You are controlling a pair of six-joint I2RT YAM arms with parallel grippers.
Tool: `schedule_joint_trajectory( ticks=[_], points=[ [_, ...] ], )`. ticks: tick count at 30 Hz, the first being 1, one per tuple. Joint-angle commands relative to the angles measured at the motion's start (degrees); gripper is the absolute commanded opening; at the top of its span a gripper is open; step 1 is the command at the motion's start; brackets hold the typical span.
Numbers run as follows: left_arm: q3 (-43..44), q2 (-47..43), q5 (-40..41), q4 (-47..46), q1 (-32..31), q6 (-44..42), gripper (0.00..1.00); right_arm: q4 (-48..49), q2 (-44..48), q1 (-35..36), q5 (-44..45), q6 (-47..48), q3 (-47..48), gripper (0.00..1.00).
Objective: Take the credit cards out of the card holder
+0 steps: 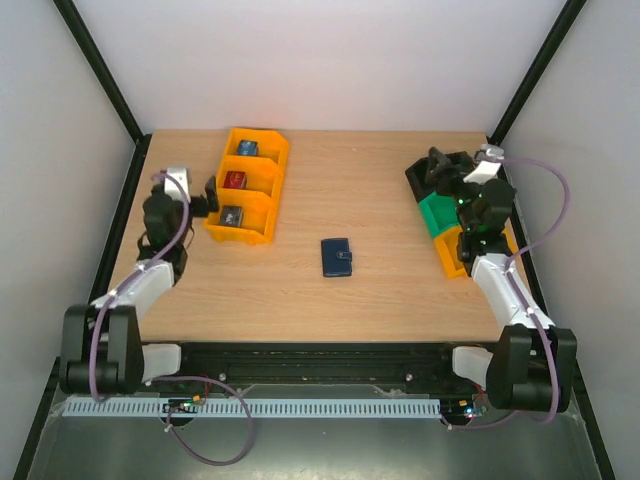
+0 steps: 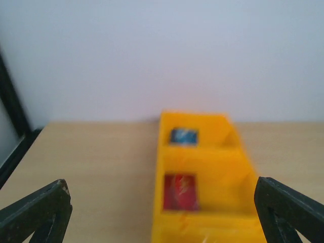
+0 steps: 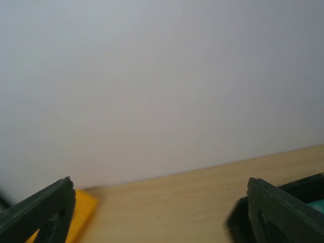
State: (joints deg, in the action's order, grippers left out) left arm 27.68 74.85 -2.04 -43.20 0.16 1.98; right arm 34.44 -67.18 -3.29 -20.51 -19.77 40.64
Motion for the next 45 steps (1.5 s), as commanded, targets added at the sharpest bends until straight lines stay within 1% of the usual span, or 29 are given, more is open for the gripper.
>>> schedule_joint_trajectory(
  ticks=[1,3,4,6,10,11,12,14,16,17,22,26,29,32,35,37,42,44,45],
  points=[
    [11.4,-8.1,-15.0,25.2,0.4,4.3,0.99,-15.9,-2.2,5.7,-12.6,-5.1,4.7,0.88],
    [12.9,-11.0,-20.2,27.5,-0.8,9.4,0.99,-22.8,-4.4,10.9,-10.3,-2.4,7.8,0.87],
    [13.0,-12.6,-20.3,28.0,-2.3,12.2,0.99,-25.9,-5.8,13.1,-10.2,-2.0,9.1,0.86],
    [13.0,-15.2,-17.6,29.4,-6.8,16.1,1.0,-32.9,-9.6,16.3,-10.1,-2.2,11.8,0.81],
    [12.9,-18.3,-13.5,34.1,-16.7,18.9,1.0,-45.1,-17.9,21.1,-9.6,-3.7,16.7,0.63],
    [12.6,-18.7,-13.3,34.9,-18.3,20.2,0.99,-47.2,-19.9,22.8,-9.4,-4.1,17.3,0.61],
    [12.0,-18.9,-13.6,35.5,-19.5,22.7,1.0,-48.8,-22.0,24.3,-9.3,-4.0,17.8,0.58],
    [10.5,-19.1,-14.8,35.3,-20.2,24.9,0.99,-52.3,-26.4,26.8,-10.2,-3.3,19.2,0.48],
    [9.4,-19.0,-14.2,34.9,-20.8,24.6,1.0,-54.2,-30.5,28.0,-12.4,-3.2,20.4,0.39],
    [9.0,-19.0,-13.7,34.7,-20.9,24.1,0.99,-54.6,-32.0,28.4,-13.0,-3.2,20.8,0.38],
    [7.6,-19.0,-11.6,34.3,-21.2,22.5,1.0,-54.9,-36.9,29.7,-13.1,-2.6,23.1,0.38],
    [6.9,-19.3,-11.6,34.2,-21.3,22.5,1.0,-56.4,-39.2,29.7,-9.7,-1.9,24.5,0.38],
    [6.9,-19.5,-11.6,34.3,-21.3,22.0,1.0,-60.4,-40.5,29.7,-5.7,-0.4,27.6,0.38],
    [6.8,-19.4,-11.4,34.3,-21.3,21.6,0.99,-65.6,-41.0,29.7,-0.9,1.7,31.8,0.4],
    [6.4,-19.3,-11.4,33.7,-21.5,21.5,1.0,-67.9,-41.5,29.7,2.0,2.9,34.4,0.42],
    [6.2,-19.3,-11.4,33.4,-21.7,21.3,1.0,-68.1,-42.5,29.7,1.1,3.3,34.8,0.43],
    [6.1,-19.6,-11.2,33.7,-21.7,20.9,1.0,-66.7,-44.8,29.7,-6.1,3.3,32.9,0.45],
    [5.9,-19.5,-11.2,33.6,-21.7,20.8,0.99,-66.5,-45.8,29.7,-9.0,3.9,32.4,0.45],
    [5.7,-19.5,-11.2,33.4,-21.7,20.8,1.0,-66.3,-46.3,29.7,-10.5,4.1,32.2,0.44]
  ],
)
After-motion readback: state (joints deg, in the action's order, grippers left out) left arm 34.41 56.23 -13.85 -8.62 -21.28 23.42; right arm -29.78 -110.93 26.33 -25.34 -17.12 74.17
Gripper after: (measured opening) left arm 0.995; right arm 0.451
